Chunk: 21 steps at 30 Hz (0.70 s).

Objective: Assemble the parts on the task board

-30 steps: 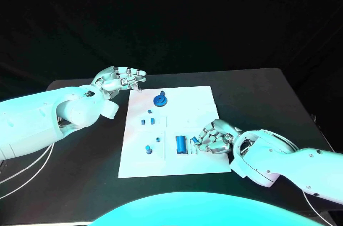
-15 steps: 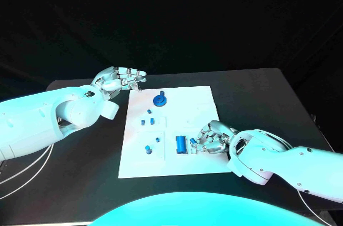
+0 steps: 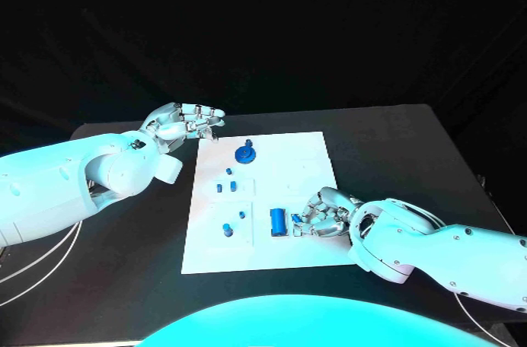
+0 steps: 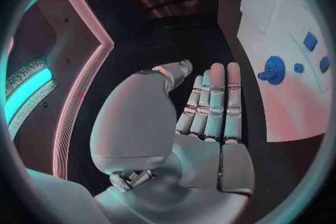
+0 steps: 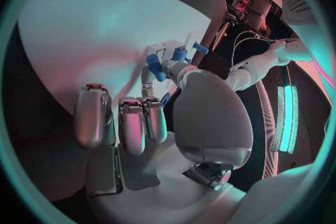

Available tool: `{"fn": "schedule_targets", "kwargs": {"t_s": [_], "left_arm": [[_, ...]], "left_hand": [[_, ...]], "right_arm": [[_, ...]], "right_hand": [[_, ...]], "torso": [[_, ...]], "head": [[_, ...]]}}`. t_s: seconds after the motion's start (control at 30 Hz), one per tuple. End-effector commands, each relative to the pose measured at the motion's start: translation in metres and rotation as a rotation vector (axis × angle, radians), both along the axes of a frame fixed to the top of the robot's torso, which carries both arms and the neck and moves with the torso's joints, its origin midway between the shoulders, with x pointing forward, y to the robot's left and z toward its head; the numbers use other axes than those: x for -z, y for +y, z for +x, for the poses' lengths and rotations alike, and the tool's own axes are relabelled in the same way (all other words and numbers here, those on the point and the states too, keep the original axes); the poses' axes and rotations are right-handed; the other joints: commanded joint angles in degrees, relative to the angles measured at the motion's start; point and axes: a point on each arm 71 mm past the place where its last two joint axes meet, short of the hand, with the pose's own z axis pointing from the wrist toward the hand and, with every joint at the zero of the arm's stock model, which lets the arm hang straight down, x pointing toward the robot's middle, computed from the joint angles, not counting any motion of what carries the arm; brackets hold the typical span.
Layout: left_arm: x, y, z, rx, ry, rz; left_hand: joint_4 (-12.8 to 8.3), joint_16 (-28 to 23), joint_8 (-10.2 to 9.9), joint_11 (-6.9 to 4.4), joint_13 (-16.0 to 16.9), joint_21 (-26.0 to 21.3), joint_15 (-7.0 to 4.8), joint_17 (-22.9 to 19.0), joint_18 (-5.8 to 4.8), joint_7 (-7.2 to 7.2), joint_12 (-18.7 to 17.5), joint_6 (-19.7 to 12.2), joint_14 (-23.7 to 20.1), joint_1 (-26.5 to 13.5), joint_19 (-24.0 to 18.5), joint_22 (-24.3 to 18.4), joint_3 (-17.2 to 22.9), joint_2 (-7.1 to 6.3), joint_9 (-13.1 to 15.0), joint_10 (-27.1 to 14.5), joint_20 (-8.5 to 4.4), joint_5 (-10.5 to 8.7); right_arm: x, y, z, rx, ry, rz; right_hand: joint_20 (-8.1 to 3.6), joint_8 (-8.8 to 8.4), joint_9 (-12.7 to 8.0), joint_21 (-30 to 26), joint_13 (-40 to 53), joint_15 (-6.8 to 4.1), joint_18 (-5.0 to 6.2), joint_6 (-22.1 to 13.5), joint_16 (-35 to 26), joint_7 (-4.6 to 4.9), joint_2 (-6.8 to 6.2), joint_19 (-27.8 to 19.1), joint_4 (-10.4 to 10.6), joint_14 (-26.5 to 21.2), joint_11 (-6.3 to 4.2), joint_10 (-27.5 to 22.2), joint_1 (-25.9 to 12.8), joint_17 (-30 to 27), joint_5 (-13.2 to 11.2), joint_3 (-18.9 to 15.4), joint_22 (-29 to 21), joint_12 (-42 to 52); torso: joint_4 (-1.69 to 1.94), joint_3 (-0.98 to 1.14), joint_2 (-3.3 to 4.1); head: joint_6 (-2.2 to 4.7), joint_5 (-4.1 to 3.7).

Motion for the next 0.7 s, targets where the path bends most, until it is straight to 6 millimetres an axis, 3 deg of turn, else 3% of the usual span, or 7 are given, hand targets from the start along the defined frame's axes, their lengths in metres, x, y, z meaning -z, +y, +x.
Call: {"fn": "schedule_targets", "kwargs": {"t_s": [0.03,0.7], "left_arm": [[-0.0009,-0.0028,-0.0008,0.023,-0.003,-0.008],[-0.0005,-0.0018,-0.0009,0.028,0.002,-0.007]], "left_hand": [[0.24,0.28,0.22,0.1,-0.06,-0.4,0.05,-0.08,0.7,0.99,0.21,-0.42,-0.47,-0.15,0.31,-0.09,0.21,-0.01,-0.05,-0.42,-0.1,0.13],[0.45,0.3,0.26,0.11,-0.1,-0.5,0.07,-0.11,0.69,1.0,0.29,-0.45,-0.5,-0.27,0.36,-0.13,0.35,0.18,-0.07,-0.48,-0.09,0.2]], "right_arm": [[0.0025,0.0013,-0.0014,-0.023,0.007,-0.03],[0.0033,0.0035,-0.0017,-0.023,0.004,-0.03]], "right_hand": [[-0.44,0.37,-0.01,0.21,13.41,-0.38,-0.57,1.45,0.24,-1.19,0.06,2.31,0.3,5.79,-0.27,4.88,-0.67,14.31,-0.25,-0.08,11.23,0.4],[-0.42,0.39,-0.39,0.22,13.62,-0.31,-0.58,1.82,0.31,-1.07,0.43,2.31,3.25,5.83,-0.17,5.02,-4.73,14.48,-0.72,-1.83,11.23,0.64]], "torso": [[0.02,0.01,-0.01],[0.03,-0.01,-0.01]], "head": [[0.01,-0.04],[0.01,-0.13]]}}
